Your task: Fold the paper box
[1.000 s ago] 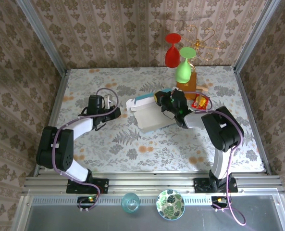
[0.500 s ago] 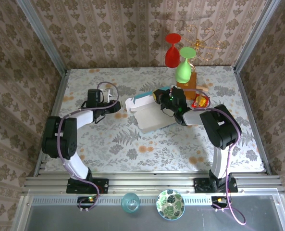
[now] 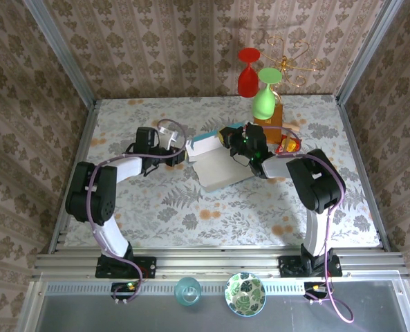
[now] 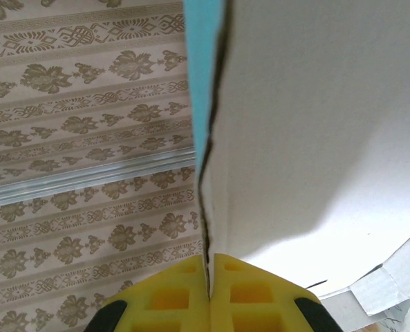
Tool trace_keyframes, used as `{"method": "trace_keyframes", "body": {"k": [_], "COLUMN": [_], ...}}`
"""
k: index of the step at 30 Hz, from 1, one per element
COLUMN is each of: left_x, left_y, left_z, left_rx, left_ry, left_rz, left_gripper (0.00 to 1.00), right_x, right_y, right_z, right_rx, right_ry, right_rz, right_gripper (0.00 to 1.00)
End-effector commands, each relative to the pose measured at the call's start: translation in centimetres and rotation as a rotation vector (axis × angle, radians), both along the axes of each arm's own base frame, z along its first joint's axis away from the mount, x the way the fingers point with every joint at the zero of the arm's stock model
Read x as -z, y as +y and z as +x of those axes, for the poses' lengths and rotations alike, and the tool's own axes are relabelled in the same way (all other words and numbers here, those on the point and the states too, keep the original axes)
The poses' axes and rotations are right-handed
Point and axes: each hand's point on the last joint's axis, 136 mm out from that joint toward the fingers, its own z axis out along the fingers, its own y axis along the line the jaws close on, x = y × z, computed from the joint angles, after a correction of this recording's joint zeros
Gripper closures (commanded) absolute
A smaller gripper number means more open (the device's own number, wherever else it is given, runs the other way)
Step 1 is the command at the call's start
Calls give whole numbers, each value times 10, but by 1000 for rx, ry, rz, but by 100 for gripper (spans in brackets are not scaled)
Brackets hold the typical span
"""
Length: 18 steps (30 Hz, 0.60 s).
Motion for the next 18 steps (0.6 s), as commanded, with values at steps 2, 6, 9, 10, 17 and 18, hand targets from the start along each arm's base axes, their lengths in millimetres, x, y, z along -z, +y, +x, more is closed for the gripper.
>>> {"method": "trace_keyframes", "body": {"k": [2,6,9,10,17,18], "left_x": [-4,-6,-8,-8,-7,-4], "left_y": [-13,-18,-24,-26,-36,-33], "left_z": [-2,-3,-6,-7,-10,-6], "left_rx": [55,67,85,89,108,83], "left_ry": [-54,-65,-76,-79,-91,-94], "left_rz": [-4,-10,-14,-13,-4,10], "left_gripper": [78,77,77,77,77,77], "right_x": [23,23,23,24,23,23], "right_y": [3,4,4,5,6,6], "right_z": [-1,0,1,1,1,0], "right_rx": [-26,-29,-31,-32,-36,-38], "right_ry": [58,59,59,60,57,57], "right_rz": [-31,-26,-25,-25,-24,-25], "right_gripper": [100,100,100,100,100,100]}}
